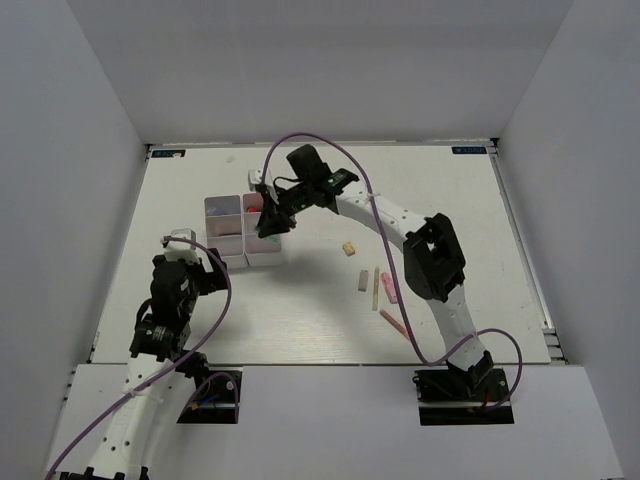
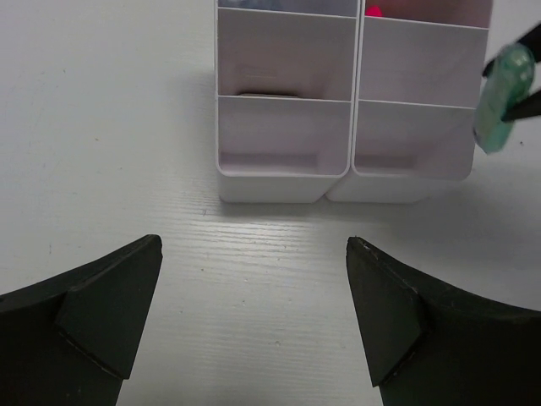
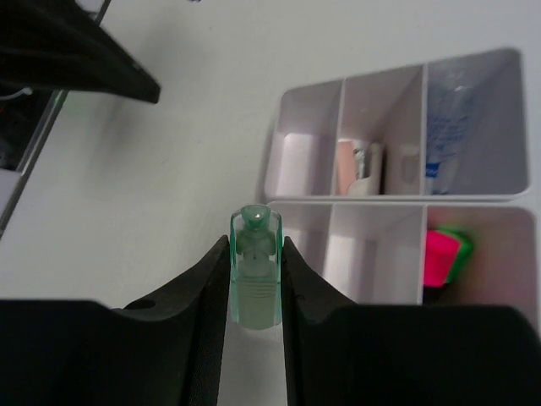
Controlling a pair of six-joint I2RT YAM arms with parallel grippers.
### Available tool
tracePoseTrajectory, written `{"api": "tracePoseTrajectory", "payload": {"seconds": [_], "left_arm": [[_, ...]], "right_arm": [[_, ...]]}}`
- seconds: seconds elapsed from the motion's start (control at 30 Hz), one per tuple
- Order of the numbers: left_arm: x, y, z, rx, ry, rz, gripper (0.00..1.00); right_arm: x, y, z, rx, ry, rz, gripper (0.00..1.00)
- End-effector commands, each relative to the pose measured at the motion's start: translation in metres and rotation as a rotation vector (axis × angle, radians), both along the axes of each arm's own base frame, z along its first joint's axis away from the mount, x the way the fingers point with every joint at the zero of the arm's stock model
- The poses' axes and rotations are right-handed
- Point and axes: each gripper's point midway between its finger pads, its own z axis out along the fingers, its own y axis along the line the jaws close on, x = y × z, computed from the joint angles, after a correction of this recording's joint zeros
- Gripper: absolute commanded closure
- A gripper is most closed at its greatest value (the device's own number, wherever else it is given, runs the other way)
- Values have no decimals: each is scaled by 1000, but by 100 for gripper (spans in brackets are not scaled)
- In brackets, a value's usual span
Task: Sort the stationery into containers
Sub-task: Place the stationery in the storage box, then pick up the stationery from the center of the board.
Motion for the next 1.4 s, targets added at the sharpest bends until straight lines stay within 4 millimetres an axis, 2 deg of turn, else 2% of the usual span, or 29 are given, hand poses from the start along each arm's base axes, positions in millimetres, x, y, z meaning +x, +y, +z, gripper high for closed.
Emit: {"api": "tracePoseTrajectory", "payload": {"seconds": [0.0, 0.03, 0.07, 0.2, 0.4, 0.53, 0.6, 0.63, 0.67, 0.73, 0.8, 0.83, 0.87, 0.9, 0.93, 0.97, 1.0, 1.03, 1.07, 1.1, 1.13, 1.17, 1.2, 1.23, 1.27, 1.3, 1.33, 1.37], "left_arm": [[1, 3, 4, 9, -11, 11, 0], [1, 2, 5, 8, -14, 8, 0], [1, 1, 5, 8, -14, 3, 0], [1, 0, 4, 4, -9, -3, 0], [1, -2, 3, 3, -3, -14, 0], [1, -3, 4, 3, -3, -16, 0], [1, -2, 4, 3, -6, -13, 0], [1, -2, 3, 3, -1, -14, 0], [1, -2, 4, 5, -4, -13, 0], [1, -1, 3, 4, -2, -11, 0], [1, -2, 3, 2, 0, -12, 0], [1, -2, 2, 1, 3, -15, 0], [1, -3, 2, 0, 1, -19, 2], [1, -4, 2, -2, 2, -27, 4], [0, -6, 2, -4, 2, -37, 5], [0, -7, 1, -5, 4, -39, 17], [1, -9, 3, -6, 0, -53, 26], [0, -10, 3, -9, -1, -62, 41], [0, -11, 3, -11, 1, -65, 78], [0, -12, 2, -14, 6, -68, 93], [0, -13, 3, -18, 1, -72, 100], [0, -13, 4, -18, 0, -75, 100], [0, -14, 4, -26, -4, -77, 100], [0, -15, 5, -28, -7, -78, 96], [0, -15, 5, -28, -10, -78, 86], [0, -14, 7, -32, -16, -74, 39], [0, -14, 7, -29, -13, -73, 21], [0, -13, 6, -27, -14, -69, 4]], "right_arm": [[21, 31, 48, 199, -108, 16, 100], [26, 33, 46, 196, -106, -3, 100], [28, 34, 33, 180, -92, -7, 100], [46, 42, 31, 208, -163, -63, 100], [66, 41, 4, 152, -230, -118, 100], [80, 38, -6, 121, -272, -159, 98], [83, 35, -11, 103, -282, -176, 83], [82, 33, -11, 98, -276, -177, 60], [80, 28, -10, 88, -268, -177, 51], [72, 26, -3, 93, -262, -158, 46], [64, 22, 14, 102, -227, -166, 46], [55, 23, 39, 130, -236, -165, 48], [59, 15, 45, 113, -195, -210, 57], [58, 11, 50, 98, -163, -245, 73], [58, 2, 83, 106, -127, -340, 98], [50, -11, 74, 28, -70, -371, 100], [50, -20, 74, -12, -51, -422, 100], [49, -48, 89, -83, -62, -552, 100], [44, -62, 83, -136, -51, -578, 100], [24, -92, 68, -262, -1, -594, 100], [31, -117, 59, -345, -26, -699, 100], [18, -145, 42, -419, -2, -738, 82], [-2, -173, 22, -551, 50, -735, 45], [-8, -189, 15, -600, 89, -751, 32], [-23, -217, -4, -678, 146, -773, 22], [-32, -233, -13, -736, 197, -803, 33], [-37, -246, -20, -766, 222, -825, 49], [-47, -275, -40, -811, 270, -919, 64]]}}
